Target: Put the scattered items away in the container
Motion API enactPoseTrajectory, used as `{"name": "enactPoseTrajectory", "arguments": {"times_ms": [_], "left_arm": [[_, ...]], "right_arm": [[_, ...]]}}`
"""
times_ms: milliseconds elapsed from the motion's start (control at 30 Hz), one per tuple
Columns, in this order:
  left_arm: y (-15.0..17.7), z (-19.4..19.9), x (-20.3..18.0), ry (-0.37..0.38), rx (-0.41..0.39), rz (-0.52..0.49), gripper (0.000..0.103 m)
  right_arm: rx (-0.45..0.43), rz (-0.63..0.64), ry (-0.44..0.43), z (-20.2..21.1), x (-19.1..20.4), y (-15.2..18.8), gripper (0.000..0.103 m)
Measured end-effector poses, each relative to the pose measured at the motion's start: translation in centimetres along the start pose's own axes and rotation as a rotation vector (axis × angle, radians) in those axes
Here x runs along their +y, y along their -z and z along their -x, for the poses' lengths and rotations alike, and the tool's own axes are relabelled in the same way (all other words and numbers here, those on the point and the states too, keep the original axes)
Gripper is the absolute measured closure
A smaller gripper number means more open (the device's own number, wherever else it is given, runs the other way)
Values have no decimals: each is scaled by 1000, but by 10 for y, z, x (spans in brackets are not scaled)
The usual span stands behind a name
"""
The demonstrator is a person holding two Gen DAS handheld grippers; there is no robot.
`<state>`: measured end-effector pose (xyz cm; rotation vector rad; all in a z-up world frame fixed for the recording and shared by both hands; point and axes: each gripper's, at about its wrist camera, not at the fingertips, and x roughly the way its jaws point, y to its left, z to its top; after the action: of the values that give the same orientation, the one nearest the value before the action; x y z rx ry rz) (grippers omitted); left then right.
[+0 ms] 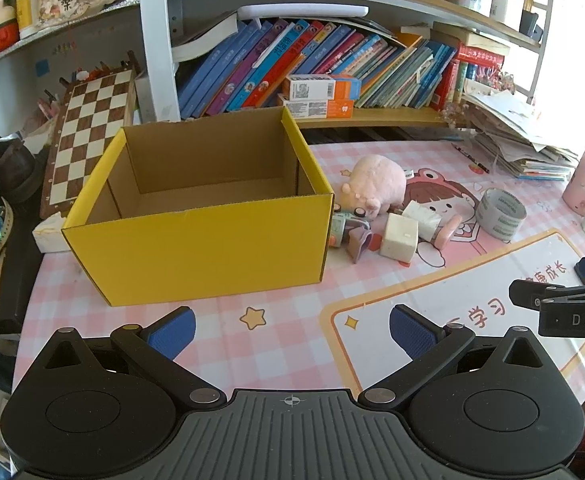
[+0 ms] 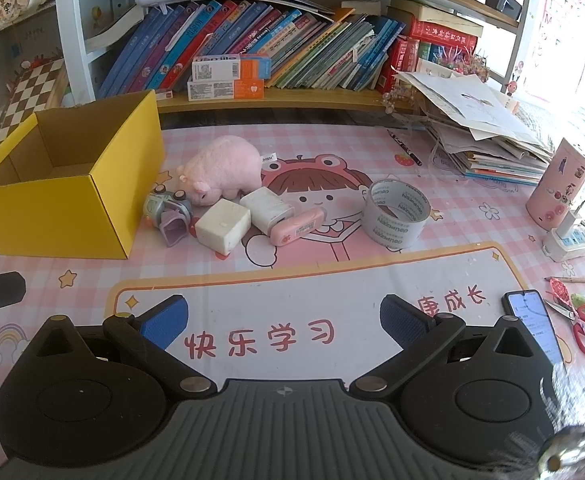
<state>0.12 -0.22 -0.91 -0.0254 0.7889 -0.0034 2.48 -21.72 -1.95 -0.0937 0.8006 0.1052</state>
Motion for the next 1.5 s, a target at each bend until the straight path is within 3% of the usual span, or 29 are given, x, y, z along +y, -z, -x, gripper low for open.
{"name": "enactPoseTrajectory", "arguments": {"times_ms": [1500], "left_arm": [[-9, 1, 5, 12, 14, -6, 0]], "right_arm": [[8, 0, 0, -2, 0, -3, 0]]}}
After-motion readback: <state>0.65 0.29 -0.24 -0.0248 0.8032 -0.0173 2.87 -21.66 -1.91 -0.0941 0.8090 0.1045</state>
